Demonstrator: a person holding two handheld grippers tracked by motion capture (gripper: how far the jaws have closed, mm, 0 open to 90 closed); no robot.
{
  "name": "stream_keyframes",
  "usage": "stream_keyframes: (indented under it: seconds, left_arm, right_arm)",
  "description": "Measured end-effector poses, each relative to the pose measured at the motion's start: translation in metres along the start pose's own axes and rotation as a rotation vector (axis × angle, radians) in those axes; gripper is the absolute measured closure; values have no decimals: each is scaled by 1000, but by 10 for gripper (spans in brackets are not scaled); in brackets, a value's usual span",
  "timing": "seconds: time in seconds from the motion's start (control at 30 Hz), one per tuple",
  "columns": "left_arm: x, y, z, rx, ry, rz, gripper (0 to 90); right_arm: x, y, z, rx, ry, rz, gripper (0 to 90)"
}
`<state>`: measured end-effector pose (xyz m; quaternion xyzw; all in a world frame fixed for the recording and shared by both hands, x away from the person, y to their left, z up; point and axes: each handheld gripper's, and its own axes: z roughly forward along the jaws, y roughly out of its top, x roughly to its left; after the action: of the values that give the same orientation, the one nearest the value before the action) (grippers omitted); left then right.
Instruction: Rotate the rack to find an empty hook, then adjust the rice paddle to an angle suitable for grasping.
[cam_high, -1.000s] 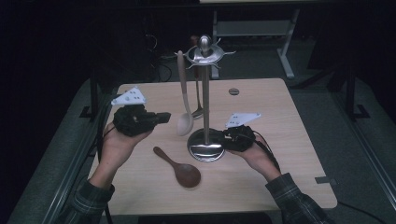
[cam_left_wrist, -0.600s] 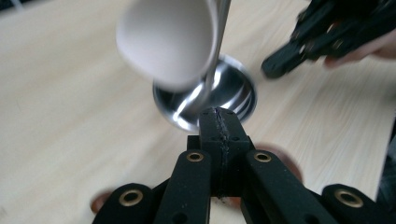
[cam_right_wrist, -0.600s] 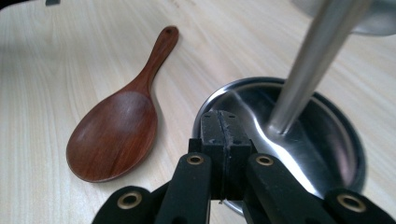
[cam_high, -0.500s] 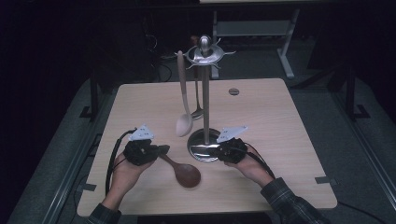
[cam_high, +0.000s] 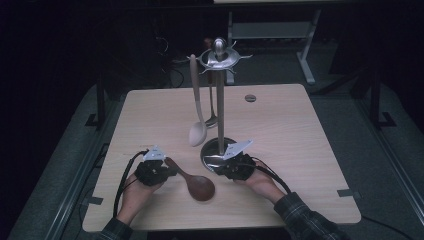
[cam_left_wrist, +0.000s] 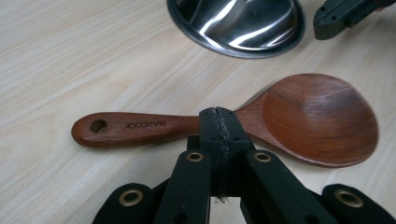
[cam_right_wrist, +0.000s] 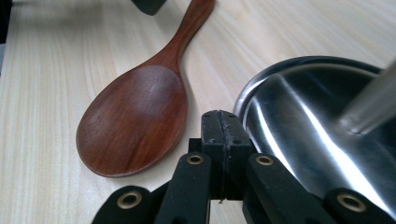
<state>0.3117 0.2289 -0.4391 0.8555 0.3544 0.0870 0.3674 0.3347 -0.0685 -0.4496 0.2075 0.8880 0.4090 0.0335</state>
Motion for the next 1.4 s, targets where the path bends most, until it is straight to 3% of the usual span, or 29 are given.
stream_keyframes:
  seconds: [0.27,0.63,0.73,0.83,1.1,1.23,1.4]
  left_arm:
    - [4,-1,10,36,-1,-6,900]
    - [5,0,21,43,-6,-31,900]
    - [6,0,22,40,-1,-31,900]
    - [6,1,22,38,1,-34,900]
    - [8,2,22,42,3,-37,900]
    - [10,2,21,43,6,-30,900]
    - [10,2,21,41,7,-41,900]
  right_arm:
    - [2,-4,14,51,13,-35,900]
    - [7,-4,20,63,40,-37,900]
    - [9,-4,23,67,53,-62,900]
    - [14,-3,25,72,67,-49,900]
    - [26,1,36,62,117,-99,900]
    - [37,7,44,63,148,-102,900]
    - [48,15,56,45,183,-155,900]
